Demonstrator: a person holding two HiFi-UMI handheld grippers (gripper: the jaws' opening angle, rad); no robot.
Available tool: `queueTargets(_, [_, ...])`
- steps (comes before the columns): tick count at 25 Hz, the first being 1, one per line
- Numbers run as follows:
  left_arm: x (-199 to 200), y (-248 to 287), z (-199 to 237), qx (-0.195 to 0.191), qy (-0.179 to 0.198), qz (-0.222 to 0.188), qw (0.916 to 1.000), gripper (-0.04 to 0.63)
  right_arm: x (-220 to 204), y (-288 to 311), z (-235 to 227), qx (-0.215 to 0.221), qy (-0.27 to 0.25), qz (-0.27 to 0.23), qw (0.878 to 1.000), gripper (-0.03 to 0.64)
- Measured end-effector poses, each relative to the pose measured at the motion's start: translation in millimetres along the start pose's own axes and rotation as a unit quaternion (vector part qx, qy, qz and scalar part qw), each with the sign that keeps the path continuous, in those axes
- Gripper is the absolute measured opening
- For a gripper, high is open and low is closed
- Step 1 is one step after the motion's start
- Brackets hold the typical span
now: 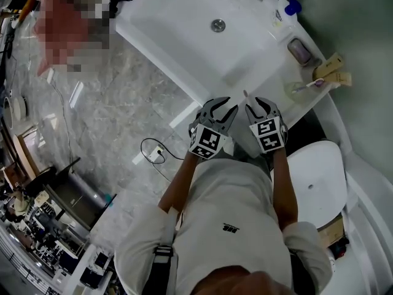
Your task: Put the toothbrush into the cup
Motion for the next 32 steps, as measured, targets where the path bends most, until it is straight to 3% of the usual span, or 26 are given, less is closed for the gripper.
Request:
queueTargets(14, [-6,4,7,-0.002,-0.001,0.005,1.0000,0.140,0,32,-2,-0.001,-0.008,0.064,0.998,0.137])
queueTargets(32, [-10,1,7,-0.001,-0.002,0.007,1.0000,0.137,0,47,-2,-0.025,-0.014,0.102,0.994,0.100])
Point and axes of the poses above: the fingertips, and each gripper's own axes: y forward along the fingers, z to its left, x out of its top, the point moved 9 cm from there along -y, backward along the fingers, and after that the axes turned 8 degrees about y, right-handed, at the moved point
